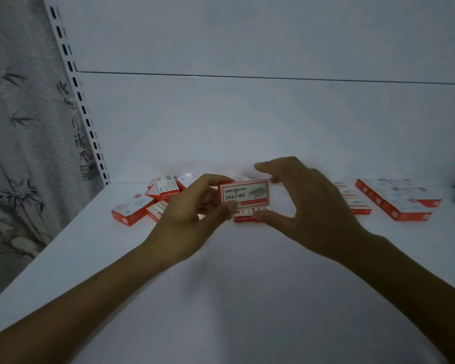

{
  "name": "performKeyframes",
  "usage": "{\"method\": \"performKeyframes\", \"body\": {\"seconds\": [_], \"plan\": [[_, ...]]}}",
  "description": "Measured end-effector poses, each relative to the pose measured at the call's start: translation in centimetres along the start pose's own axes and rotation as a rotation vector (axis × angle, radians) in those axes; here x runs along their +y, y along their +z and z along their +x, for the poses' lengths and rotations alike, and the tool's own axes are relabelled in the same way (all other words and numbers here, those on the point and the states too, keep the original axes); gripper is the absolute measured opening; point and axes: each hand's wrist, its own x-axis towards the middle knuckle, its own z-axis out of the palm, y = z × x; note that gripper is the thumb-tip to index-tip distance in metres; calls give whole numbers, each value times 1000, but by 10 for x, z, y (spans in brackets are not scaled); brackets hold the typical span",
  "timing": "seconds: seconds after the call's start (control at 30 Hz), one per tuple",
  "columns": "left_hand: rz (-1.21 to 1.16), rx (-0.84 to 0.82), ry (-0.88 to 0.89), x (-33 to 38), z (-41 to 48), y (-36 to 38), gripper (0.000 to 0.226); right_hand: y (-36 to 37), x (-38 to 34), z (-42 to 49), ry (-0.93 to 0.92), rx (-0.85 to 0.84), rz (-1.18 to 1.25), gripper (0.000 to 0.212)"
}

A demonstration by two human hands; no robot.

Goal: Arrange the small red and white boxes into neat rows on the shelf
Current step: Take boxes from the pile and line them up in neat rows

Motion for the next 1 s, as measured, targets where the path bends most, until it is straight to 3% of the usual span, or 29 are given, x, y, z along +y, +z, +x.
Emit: {"method": "performKeyframes", "body": {"seconds": [0.2,0.3,0.57,0.87,1.0], "plan": [[-47,-72,1,24,22,52,22,-42,45,-35,205,-88,40,63],[-42,-116,34,36,33,86,27,-62,68,-55,216,-127,39,63],[377,-167,188,43,59,177,49,-109,151,-115,282,-203,-14,57],[608,-64,37,32,66,220,73,-90,192,-112,225,-483,-3,56],[698,-62,33,26,62,229,85,-70,195,-111,214,-525,84,53]]}}
